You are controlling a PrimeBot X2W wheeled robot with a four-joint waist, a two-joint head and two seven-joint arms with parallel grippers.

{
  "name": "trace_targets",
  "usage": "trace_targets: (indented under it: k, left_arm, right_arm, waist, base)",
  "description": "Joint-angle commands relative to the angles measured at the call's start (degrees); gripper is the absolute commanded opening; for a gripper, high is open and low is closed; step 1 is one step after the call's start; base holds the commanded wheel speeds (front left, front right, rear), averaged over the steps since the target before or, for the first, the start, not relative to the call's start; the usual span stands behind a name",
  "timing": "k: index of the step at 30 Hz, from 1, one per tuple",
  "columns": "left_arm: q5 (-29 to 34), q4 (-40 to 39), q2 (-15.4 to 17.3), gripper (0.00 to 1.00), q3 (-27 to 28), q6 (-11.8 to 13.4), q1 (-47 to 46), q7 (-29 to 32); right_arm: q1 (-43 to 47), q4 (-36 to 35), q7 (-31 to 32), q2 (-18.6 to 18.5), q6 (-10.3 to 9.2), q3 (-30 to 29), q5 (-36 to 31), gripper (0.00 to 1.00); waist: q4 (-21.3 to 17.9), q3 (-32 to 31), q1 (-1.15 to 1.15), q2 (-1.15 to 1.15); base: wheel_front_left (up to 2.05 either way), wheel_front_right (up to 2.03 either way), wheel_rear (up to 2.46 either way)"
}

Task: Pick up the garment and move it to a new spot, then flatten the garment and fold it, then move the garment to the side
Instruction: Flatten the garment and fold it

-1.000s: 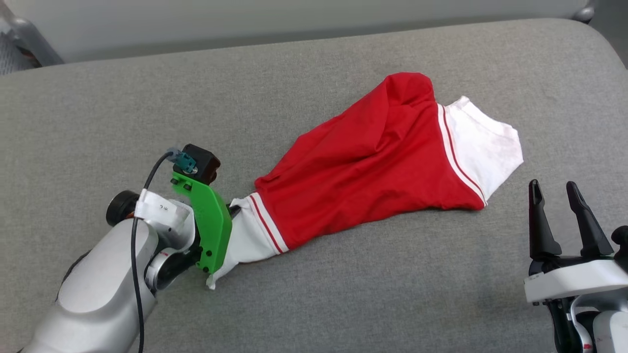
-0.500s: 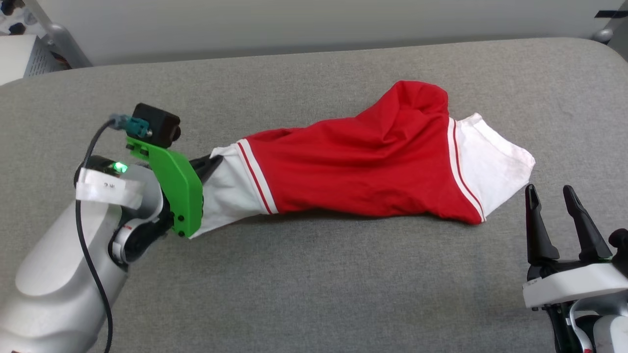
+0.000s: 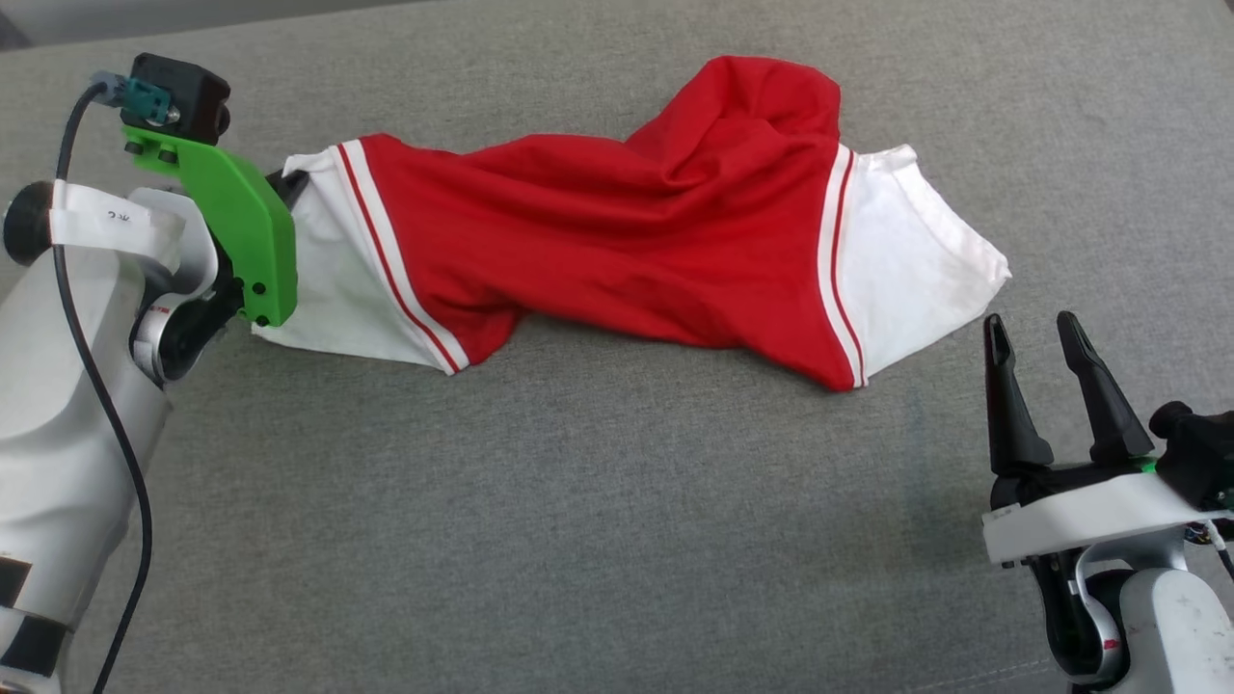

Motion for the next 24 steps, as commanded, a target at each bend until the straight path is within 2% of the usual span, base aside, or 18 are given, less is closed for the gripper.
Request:
trace_targets:
  k: [1,4,5,6,14,24]
  left_arm:
    - [0.65,1.55,0.34,0.0,-0.61,-0.22,-1.73,-1.47]
    - [1.39,4.87,-0.21,0.0,-2.62,-0.28,-2.97,-4.45]
    - [1.72,5.77,-0.34,0.56,-3.44,-0.29,-3.11,-5.21]
    - [2.22,7.06,-0.58,1.0,-4.21,-0.29,-3.22,-6.28]
    - [3.12,12.95,-2.98,1.0,-7.4,-0.31,-3.9,-18.1]
    - [2.63,12.25,-5.31,1.0,-8.39,-0.12,-1.29,-34.84]
  right_arm:
    - [-1.23,0.41,-0.67,0.3,-0.04,0.53,0.15,1.0]
    - [-1.86,1.02,-1.02,0.41,-0.04,1.23,0.1,1.0]
    - [-2.0,1.18,-1.07,0.39,-0.04,1.36,0.08,1.0]
    - [-2.15,1.37,-1.13,0.32,-0.04,1.45,0.07,1.0]
    - [-2.67,1.71,-0.75,-1.46,-0.04,0.6,-0.14,1.0]
    - [-0.28,0.78,2.03,-3.92,-0.04,-2.37,-0.11,1.0]
  waist:
    - [-2.49,2.91,0.0,0.0]
    - [-2.52,3.51,0.0,0.0]
    - [-2.44,3.56,0.0,0.0]
    - [-2.27,3.51,0.0,0.0]
    - [0.4,0.32,0.0,0.0]
    - [6.19,-8.07,0.0,0.0]
  base:
    - [0.0,0.0,0.0]
    - [0.0,0.0,0.0]
    - [0.0,0.0,0.0]
    - [0.0,0.0,0.0]
    - [0.0,0.0,0.0]
    - [0.0,0.0,0.0]
